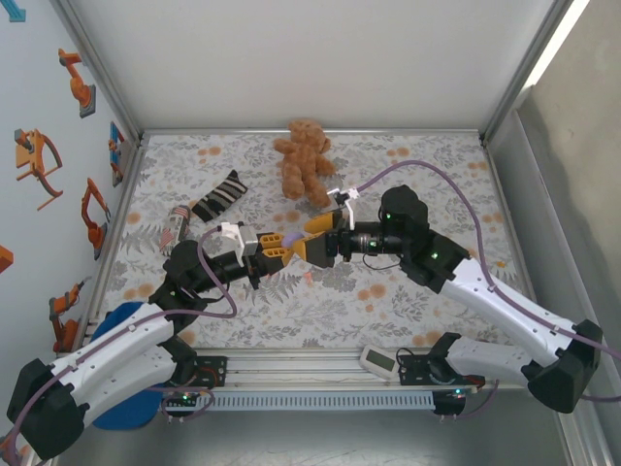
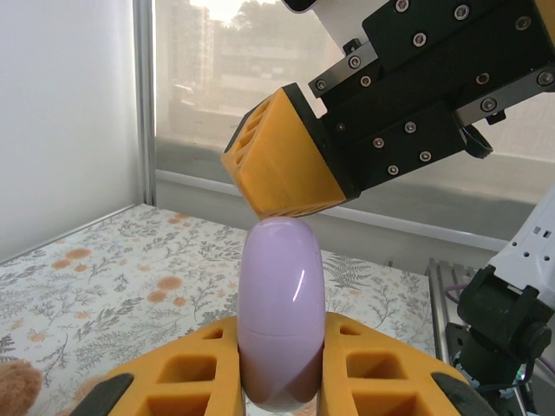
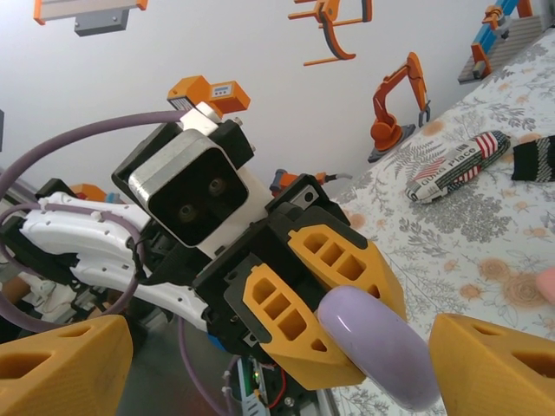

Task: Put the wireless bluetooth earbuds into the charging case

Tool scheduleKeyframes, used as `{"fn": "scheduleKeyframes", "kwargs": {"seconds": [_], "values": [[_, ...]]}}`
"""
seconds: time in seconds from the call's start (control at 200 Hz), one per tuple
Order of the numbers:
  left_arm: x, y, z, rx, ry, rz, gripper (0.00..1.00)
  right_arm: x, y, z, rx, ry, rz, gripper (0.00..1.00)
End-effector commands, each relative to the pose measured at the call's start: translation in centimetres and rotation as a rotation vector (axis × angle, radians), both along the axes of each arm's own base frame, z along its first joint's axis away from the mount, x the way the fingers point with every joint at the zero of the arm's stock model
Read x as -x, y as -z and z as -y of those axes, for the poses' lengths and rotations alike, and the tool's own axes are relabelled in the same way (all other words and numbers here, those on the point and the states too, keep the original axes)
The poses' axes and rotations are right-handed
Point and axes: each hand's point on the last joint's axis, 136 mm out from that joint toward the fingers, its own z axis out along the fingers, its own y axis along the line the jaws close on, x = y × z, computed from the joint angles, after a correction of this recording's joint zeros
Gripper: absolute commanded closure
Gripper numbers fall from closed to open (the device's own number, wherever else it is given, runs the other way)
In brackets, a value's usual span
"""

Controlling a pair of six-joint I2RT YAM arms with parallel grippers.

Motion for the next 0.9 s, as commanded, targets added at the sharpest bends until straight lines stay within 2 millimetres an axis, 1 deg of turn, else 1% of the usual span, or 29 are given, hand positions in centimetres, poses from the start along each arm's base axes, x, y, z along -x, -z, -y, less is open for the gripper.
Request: {"fn": "scheduleKeyframes", "kwargs": {"seconds": [0.0, 0.11, 0.255, 0.386, 0.596, 0.676, 0.796, 0.896], "values": [[0.5, -2.1, 0.0, 0.037, 0.014, 0.037, 1.0, 0.0, -0.5, 0.8, 0.014, 0.028, 0.07, 0.12], [0.6, -2.0, 0.0, 0.037, 0.017, 0.034, 1.0, 0.2, -0.6, 1.1, 0.02, 0.019, 0.141, 0.13], [1.0, -1.9, -0.2, 0.042, 0.025, 0.033, 1.0, 0.5, -0.2, 1.7, 0.052, 0.011, 0.259, 0.14], [1.7, -2.1, -0.4, 0.054, 0.048, 0.033, 1.0, 1.4, 0.0, 2.2, 0.068, -0.034, 0.402, 0.14], [2.5, -2.5, -0.6, 0.066, 0.077, 0.034, 1.0, 3.0, 1.5, 2.9, 0.095, -0.133, 0.609, 0.16], [2.8, -2.6, -0.6, 0.067, 0.091, 0.036, 1.0, 3.3, 1.8, 3.0, 0.108, -0.158, 0.637, 0.17], [3.3, -2.7, -0.6, 0.067, 0.12, 0.043, 1.0, 3.4, 2.2, 2.7, 0.131, -0.194, 0.642, 0.22], [3.7, -2.9, -0.5, 0.068, 0.14, 0.048, 1.0, 3.4, 2.3, 2.4, 0.142, -0.225, 0.648, 0.23]]}}
